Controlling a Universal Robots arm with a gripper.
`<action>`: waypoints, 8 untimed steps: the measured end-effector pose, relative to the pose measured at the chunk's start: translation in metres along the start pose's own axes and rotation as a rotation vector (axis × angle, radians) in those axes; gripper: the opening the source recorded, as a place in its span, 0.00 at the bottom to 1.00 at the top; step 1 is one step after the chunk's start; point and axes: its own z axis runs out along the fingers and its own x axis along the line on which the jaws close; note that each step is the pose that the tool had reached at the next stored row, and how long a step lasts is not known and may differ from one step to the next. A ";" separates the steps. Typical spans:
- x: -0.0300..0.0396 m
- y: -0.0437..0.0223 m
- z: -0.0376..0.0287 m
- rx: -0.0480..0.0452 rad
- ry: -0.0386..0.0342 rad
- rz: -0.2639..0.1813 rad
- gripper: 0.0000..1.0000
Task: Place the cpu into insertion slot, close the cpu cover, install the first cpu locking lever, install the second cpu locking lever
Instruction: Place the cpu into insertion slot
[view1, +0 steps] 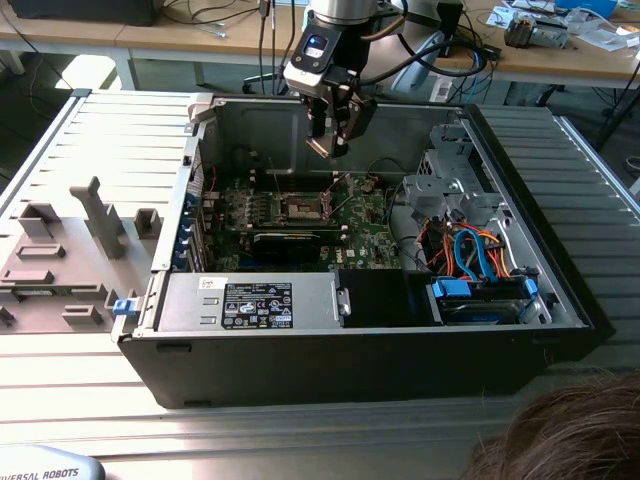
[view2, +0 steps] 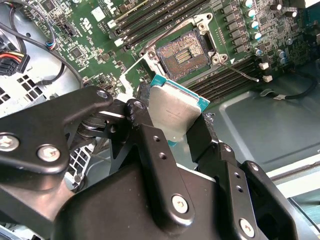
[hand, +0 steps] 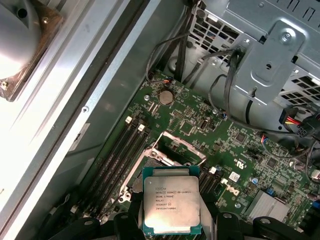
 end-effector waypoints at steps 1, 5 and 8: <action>0.0000 0.0000 0.0000 -0.0001 0.0000 0.001 0.54; 0.0000 0.0000 0.0000 0.0000 0.0000 0.003 0.54; 0.0000 0.0000 0.0001 -0.0001 0.0000 0.005 0.54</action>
